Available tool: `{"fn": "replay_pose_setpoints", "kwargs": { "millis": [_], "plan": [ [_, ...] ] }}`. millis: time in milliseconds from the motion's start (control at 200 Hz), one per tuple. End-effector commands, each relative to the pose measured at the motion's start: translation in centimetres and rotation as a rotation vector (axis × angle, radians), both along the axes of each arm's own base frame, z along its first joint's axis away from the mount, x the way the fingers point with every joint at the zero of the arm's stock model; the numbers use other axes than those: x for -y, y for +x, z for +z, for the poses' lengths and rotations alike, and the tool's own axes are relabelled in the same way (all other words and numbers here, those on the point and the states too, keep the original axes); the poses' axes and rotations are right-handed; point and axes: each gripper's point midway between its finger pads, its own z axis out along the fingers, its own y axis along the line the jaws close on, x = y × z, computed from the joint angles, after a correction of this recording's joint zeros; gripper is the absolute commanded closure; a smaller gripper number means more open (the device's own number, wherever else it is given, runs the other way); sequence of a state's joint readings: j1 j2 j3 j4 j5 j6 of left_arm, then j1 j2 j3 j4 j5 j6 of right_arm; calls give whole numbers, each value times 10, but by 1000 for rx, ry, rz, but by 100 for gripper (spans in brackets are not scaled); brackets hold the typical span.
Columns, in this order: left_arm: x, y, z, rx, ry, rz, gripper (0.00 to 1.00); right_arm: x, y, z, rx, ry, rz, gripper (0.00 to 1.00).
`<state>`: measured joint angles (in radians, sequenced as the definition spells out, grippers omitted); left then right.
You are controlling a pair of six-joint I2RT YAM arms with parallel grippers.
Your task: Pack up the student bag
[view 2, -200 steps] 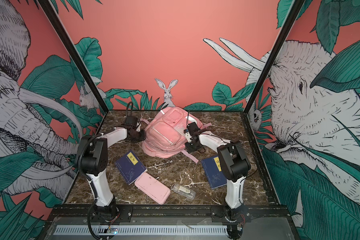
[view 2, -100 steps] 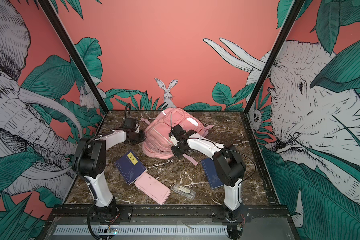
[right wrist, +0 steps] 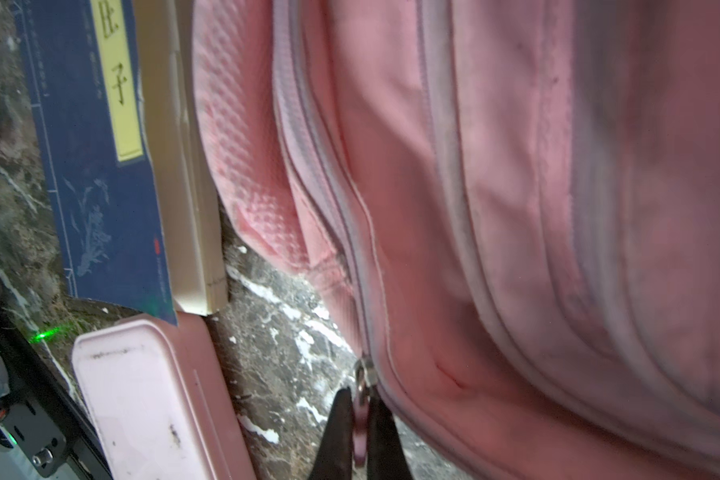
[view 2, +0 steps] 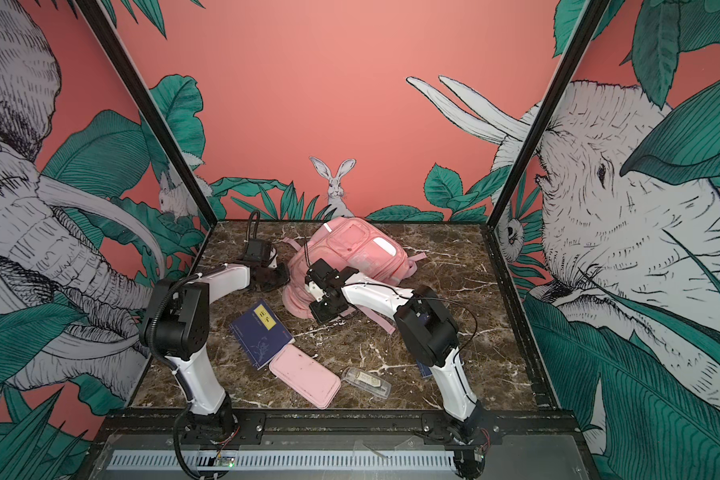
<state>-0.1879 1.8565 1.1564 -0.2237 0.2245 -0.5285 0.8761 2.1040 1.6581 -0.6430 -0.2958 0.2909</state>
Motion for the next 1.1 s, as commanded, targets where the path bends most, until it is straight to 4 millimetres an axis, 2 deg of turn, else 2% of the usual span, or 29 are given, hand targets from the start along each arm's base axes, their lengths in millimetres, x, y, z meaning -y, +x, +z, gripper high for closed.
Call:
{"fn": "replay_pose_setpoints", "kwargs": {
  "millis": [0,80,195,370,525,670,805,1000,1090],
  "plan": [
    [2,-18,1,-40,-18,1,100,-15,6,10,16,49,-22,100],
    [0,-21,3,-39,-12,3,100,-2,17,6,-2,46,-73,100],
    [-1,-28,2,-42,-13,6,100,29,39,-3,-26,43,-177,100],
    [6,-49,-5,-59,-34,15,100,60,64,4,-4,38,-233,100],
    [32,-71,-6,-55,-26,-11,100,82,83,15,40,0,-247,100],
    [75,-90,-4,-33,-34,-65,100,103,95,23,73,-54,-242,100],
    [110,-101,-4,-23,-36,-117,100,119,91,29,92,-117,-211,100],
    [115,-94,-5,-16,-16,-120,100,135,64,39,72,-135,-182,100],
    [123,-87,-2,-10,-33,-139,100,132,49,44,33,-88,-158,100]
  ]
}}
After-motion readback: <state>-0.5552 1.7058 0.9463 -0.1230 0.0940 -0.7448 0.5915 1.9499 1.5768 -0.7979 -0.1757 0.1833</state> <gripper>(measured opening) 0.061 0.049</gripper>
